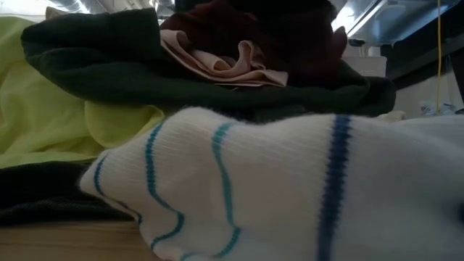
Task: Sort clothes
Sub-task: Put the black shorts into the white laundry organizer
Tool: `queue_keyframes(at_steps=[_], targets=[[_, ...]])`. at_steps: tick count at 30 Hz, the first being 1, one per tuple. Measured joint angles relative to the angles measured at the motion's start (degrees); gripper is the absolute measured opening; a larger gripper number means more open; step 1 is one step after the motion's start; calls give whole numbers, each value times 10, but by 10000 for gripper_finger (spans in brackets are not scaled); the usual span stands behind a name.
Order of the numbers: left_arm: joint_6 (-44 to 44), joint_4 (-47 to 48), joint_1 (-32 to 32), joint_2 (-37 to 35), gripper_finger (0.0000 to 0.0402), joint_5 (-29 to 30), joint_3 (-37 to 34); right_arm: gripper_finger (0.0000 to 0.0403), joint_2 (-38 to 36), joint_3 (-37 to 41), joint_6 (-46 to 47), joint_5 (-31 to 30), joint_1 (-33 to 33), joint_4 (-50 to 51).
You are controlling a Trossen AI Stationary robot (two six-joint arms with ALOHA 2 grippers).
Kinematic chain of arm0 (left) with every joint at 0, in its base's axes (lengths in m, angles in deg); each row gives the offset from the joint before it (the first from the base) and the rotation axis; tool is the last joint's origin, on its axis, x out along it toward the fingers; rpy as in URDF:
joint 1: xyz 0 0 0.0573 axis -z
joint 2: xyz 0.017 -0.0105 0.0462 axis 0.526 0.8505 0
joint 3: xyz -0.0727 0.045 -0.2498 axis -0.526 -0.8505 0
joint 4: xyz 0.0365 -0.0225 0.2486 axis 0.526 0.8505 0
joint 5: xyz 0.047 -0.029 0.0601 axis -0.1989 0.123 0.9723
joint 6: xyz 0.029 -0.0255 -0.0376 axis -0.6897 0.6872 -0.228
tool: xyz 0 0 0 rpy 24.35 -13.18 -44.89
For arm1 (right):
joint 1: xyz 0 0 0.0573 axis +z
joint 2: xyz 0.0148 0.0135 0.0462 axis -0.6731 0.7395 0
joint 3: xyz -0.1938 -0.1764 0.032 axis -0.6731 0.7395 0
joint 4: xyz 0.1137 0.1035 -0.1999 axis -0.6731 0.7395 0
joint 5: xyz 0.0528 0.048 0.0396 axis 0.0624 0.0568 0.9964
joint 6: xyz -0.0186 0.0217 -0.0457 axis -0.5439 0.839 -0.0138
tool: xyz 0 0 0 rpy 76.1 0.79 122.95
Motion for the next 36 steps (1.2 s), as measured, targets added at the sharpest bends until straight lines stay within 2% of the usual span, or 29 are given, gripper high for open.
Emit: queue_keyframes(at_steps=[4,9,13,18,23,27,30,33,36], targets=[[17,-84,-59,0,5,-58,1,317,0,0,19,0,0,1],[92,-171,-131,4,5,-174,1,317,0,0,36,-5,0,1],[136,-227,-172,22,4,-226,9,317,0,0,48,-20,0,1],[186,-235,-204,65,6,-299,82,317,0,0,51,-33,0,-1],[178,-239,-209,128,4,-314,185,317,0,0,49,-45,0,0],[138,-210,-225,176,6,-314,248,317,0,0,42,-45,0,1],[136,-154,-244,204,17,-312,271,317,0,0,42,-45,0,15],[129,-74,-262,216,24,-309,270,317,0,0,47,-45,0,31],[136,53,-272,215,25,-301,269,317,0,10,50,-45,0,28]])
